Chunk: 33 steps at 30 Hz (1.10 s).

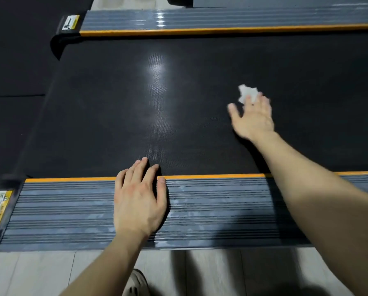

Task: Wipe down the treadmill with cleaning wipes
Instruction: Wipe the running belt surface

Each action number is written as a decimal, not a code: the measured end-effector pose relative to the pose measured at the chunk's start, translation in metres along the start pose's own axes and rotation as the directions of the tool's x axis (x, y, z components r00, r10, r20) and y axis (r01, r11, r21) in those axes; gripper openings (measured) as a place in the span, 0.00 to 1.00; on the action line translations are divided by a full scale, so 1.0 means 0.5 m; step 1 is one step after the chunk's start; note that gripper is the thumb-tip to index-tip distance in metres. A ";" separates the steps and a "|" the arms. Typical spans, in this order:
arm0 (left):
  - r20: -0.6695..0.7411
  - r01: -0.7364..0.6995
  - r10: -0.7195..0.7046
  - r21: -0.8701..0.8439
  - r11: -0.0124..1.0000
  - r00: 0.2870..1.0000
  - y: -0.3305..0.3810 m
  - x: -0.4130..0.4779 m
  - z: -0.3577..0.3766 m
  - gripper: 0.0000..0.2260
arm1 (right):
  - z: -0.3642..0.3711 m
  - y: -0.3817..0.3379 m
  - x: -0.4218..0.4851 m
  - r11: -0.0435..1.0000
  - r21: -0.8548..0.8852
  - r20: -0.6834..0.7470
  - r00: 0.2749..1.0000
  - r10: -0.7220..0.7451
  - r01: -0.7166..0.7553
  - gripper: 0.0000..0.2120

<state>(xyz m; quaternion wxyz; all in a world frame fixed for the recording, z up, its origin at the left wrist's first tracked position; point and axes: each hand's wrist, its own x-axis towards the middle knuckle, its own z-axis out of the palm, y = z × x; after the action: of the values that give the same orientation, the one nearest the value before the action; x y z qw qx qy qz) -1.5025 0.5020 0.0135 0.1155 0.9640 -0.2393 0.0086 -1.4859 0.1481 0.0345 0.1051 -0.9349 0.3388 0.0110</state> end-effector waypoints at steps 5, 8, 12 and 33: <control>0.009 -0.004 0.004 0.005 1.000 1.000 -0.001 -0.002 -0.003 0.24 | 0.057 -0.163 -0.144 0.424 0.129 0.240 0.387 -0.890 0.896 0.29; 0.016 0.006 -0.006 -0.008 1.000 1.000 0.003 -0.002 -0.005 0.23 | 0.032 -0.112 0.010 0.772 -0.084 0.039 0.776 -0.629 0.630 0.26; 0.023 0.018 -0.017 -0.007 1.000 1.000 0.000 -0.003 -0.005 0.23 | 0.058 -0.121 0.047 0.995 0.035 -0.087 0.992 -0.086 0.090 0.36; 0.017 0.005 -0.005 0.007 1.000 1.000 0.002 0.003 -0.010 0.24 | -0.017 0.111 -0.113 0.999 -0.046 0.111 0.994 0.002 0.003 0.48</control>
<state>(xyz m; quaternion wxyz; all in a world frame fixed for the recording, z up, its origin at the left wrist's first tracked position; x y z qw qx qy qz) -1.5016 0.5017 0.0186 0.1101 0.9650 -0.2380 0.0010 -1.5653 0.1406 0.0373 0.1023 -0.9350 0.3320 0.0707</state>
